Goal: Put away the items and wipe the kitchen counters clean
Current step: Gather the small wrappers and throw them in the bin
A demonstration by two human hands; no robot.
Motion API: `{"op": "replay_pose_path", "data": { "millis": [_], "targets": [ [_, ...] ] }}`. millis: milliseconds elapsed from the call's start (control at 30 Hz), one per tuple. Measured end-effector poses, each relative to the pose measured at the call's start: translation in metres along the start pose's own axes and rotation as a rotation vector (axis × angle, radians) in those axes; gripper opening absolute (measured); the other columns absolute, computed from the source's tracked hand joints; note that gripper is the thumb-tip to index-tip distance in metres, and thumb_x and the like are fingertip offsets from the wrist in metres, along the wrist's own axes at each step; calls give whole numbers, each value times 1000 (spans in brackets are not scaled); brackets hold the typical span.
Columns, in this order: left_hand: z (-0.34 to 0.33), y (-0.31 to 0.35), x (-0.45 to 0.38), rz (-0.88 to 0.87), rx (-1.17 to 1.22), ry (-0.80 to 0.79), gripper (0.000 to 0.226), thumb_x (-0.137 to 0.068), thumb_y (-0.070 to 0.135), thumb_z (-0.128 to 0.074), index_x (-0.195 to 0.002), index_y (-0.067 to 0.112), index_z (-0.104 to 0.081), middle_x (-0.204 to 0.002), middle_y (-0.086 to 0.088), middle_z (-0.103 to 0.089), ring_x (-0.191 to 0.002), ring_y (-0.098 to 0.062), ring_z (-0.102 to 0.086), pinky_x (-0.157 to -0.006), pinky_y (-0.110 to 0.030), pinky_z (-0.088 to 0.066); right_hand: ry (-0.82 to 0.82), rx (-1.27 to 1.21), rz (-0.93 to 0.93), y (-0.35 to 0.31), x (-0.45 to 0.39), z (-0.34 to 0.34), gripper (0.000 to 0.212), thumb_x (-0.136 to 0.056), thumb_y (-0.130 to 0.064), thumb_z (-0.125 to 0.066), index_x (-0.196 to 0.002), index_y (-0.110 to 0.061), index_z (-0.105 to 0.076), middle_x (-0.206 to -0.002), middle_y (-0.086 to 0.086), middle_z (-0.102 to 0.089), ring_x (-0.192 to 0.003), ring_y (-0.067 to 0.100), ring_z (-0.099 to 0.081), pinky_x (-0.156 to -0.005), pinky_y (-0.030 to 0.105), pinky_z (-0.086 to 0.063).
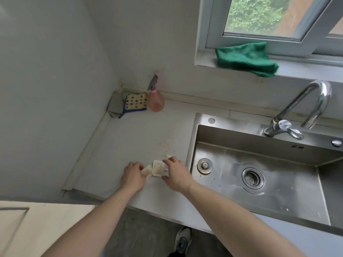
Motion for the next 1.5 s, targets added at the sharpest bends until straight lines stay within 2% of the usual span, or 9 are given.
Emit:
{"op": "replay_pose_path", "data": {
  "millis": [200, 400, 533, 667, 867, 1100, 1233, 1367, 1500],
  "targets": [
    [-5, -22, 14, -11, 76, 44, 13, -87, 34, -70, -95, 26, -65, -106, -1, -64, -100, -27, -64, -81, -36, -53, -60, 137, 59, -29, -26, -25, 61, -91, -31, -70, -145, -16, -46, -142, 10, -46, -126, 35, -47, -101, 44, -46],
    [-1, -31, 39, 42, 155, 129, 17, -86, 33, -73, -80, 29, -58, -82, 11, -62, -76, -18, -59, -58, -29, -41, 73, 161, 48, -23, -23, -43, 27, -98, -14, -55, -124, -14, -61, -123, 7, -57, -111, 32, -54, -76, 37, -39],
    [6, -33, 58, 89, 307, 165, 26, -82, 31, -79, -70, 29, -56, -67, 13, -63, -66, -17, -58, -55, -29, -40, 119, -39, 6, -10, -9, -35, 21, -97, -19, -54, -112, -20, -70, -113, 0, -66, -103, 26, -61, -76, 36, -49],
    [24, -9, 88, 15, 437, 179, 18, -79, 30, -83, -73, 28, -66, -67, 12, -67, -64, -6, -63, -57, -26, -45, 296, -409, -138, 14, 47, 3, 17, -96, -41, -61, -106, -33, -72, -98, -18, -68, -82, 3, -62, -69, 24, -48],
    [10, 82, 152, -237, 499, -37, 8, -88, 34, -76, -82, 30, -74, -70, 13, -69, -66, -2, -60, -56, -13, -42, 534, -717, -375, 96, 191, 33, 15, -94, -48, -67, -92, -35, -74, -87, -22, -72, -85, 0, -66, -68, 15, -49],
    [-88, 220, 224, -548, 276, -384, 46, -90, 60, -54, -85, 18, -71, -75, 5, -69, -70, -6, -62, -71, -34, -53, 791, -878, -742, 206, 381, 9, 8, -92, -39, -73, -88, -33, -75, -82, -20, -74, -81, -2, -68, -69, 11, -50],
    [-143, 294, 284, -655, 175, -519, 27, -98, 47, -57, -87, 26, -71, -82, 13, -71, -80, -5, -63, -72, -31, -51, 862, -943, -976, 265, 482, -28, 10, -92, -39, -71, -83, -36, -72, -78, -16, -73, -83, 1, -68, -78, 26, -52],
    [-210, 336, 337, -656, 88, -611, 27, -96, 46, -57, -88, 25, -71, -83, 9, -72, -82, -14, -67, -78, -35, -56, 868, -975, -1147, 315, 559, -63, 16, -92, -45, -69, -79, -36, -72, -80, -16, -73, -87, 4, -67, -84, 32, -52],
    [-261, 366, 372, -651, -25, -626, 31, -96, 47, -54, -80, 24, -67, -74, 10, -66, -77, -14, -64, -70, -32, -51, 827, -1027, -1273, 362, 601, -93, 20, -90, -48, -69, -78, -32, -74, -73, -16, -74, -82, 13, -71, -82, 38, -59]
  ]
}}
Point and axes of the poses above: each hand's wrist, its own x-axis away from the middle knuckle, its own z-axis out of the back of the hand, y = z × x, the point moved 8 cm from there along -x, towards the middle knuckle
